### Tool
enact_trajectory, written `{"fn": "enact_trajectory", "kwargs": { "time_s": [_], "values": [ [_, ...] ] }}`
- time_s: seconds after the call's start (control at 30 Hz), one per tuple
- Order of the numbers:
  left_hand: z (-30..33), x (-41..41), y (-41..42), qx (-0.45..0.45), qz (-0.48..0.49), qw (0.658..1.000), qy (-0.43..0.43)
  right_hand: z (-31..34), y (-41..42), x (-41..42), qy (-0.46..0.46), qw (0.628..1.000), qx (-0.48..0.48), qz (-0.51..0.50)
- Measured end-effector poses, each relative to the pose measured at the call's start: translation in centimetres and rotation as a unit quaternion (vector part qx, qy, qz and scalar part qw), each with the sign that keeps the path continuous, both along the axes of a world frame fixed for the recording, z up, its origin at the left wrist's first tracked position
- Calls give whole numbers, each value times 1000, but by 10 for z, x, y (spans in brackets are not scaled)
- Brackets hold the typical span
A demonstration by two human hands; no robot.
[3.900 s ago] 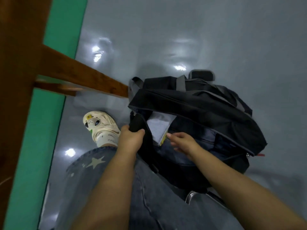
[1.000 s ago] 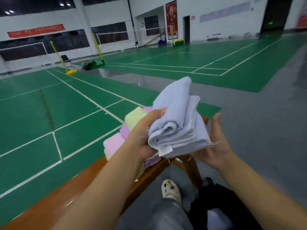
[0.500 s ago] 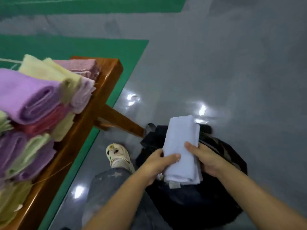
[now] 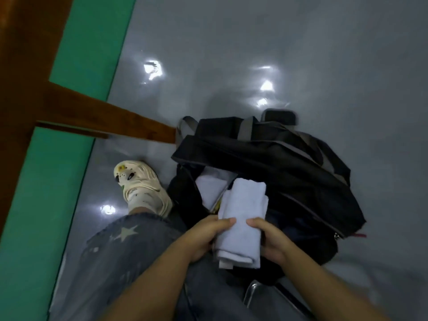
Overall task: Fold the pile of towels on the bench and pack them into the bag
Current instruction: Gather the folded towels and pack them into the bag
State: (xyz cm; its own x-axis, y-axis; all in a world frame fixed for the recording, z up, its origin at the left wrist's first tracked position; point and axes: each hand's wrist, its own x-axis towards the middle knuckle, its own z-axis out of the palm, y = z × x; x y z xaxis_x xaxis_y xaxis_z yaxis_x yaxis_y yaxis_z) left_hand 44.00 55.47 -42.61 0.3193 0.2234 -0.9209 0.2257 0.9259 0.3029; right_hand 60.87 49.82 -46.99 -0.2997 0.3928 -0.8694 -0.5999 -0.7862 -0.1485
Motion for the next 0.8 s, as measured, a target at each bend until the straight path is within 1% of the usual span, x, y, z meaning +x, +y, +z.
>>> {"fn": "enact_trajectory", "kwargs": {
  "time_s": [0.07, 0.2, 0.4, 0.5, 0.63, 0.73, 0.8],
  "values": [
    [-8, 0, 3, -13, 18, 1000, 18, -22, 0, -3, 4, 999, -36, -18],
    [-21, 0, 11, -28, 24, 998, 46, -67, 9, -4, -45, 994, -76, -61],
    [-48, -5, 12, -50, 67, 995, 58, -114, 40, 1, -123, 990, 3, -72],
    [-54, -2, 12, -54, 60, 996, 48, -124, 47, 3, -162, 984, 4, -76],
    [-54, -1, 11, -52, 54, 996, 46, -130, 50, 4, -159, 986, 8, -51],
    [-48, 1, 15, -33, 56, 997, 44, -127, 50, 11, -137, 990, 20, -1],
    [-41, 2, 19, -18, 63, 997, 42, -123, 51, 13, -169, 985, 19, 35]
  ]
}}
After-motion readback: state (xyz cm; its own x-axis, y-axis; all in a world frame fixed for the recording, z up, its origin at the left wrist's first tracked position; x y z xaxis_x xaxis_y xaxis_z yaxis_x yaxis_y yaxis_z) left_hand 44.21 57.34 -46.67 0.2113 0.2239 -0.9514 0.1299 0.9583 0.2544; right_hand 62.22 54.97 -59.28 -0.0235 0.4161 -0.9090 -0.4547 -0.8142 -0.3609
